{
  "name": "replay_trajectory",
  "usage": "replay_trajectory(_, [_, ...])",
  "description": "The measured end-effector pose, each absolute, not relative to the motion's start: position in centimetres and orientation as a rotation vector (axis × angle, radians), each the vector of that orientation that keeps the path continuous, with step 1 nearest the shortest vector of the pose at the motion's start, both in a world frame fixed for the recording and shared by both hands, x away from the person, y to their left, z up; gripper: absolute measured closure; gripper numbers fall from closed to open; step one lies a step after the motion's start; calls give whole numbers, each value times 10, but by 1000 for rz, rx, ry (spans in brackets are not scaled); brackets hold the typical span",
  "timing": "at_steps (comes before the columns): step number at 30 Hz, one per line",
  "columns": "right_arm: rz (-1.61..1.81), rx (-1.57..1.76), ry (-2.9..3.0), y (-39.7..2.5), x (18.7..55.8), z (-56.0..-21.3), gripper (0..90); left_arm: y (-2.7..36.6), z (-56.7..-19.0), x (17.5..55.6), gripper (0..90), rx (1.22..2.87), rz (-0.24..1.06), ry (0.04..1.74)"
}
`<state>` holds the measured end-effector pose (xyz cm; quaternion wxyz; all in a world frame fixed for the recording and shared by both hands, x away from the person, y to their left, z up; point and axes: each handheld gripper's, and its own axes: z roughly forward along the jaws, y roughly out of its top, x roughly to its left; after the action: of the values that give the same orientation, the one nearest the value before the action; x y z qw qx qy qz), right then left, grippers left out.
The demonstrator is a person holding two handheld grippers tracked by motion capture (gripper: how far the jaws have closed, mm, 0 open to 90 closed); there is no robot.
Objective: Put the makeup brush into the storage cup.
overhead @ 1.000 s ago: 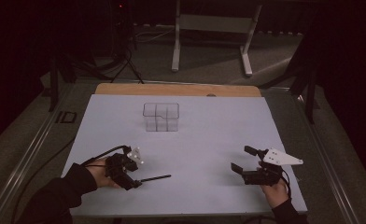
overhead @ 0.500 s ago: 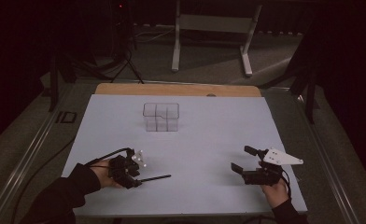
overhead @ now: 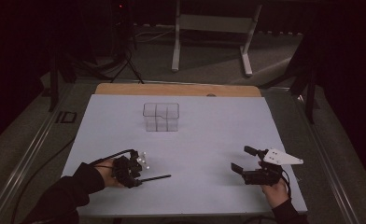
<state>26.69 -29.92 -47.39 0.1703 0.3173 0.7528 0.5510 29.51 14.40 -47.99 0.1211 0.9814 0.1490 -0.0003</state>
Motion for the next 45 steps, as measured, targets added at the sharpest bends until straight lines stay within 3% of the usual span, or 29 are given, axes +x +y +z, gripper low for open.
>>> replay_trajectory(16, [1563, 902, 2141, -299, 267, -474, 119, 143, -487, 296, 702, 2891, 30, 367])
replay_trajectory(22, [1561, 905, 2142, -299, 267, -474, 119, 142, -487, 296, 755, 2901, 13, 369])
replay_trajectory(26, [1560, 908, 2142, -299, 268, -475, 119, 138, -487, 297, 847, 2921, -16, 376])
replay_trajectory(39, [1556, 916, 2141, -299, 268, -475, 119, 133, -481, 300, 857, 2933, -49, 414])
replay_trajectory(45, [1557, 915, 2139, -300, 268, -475, 119, 132, -471, 298, 856, 2904, -5, 393])
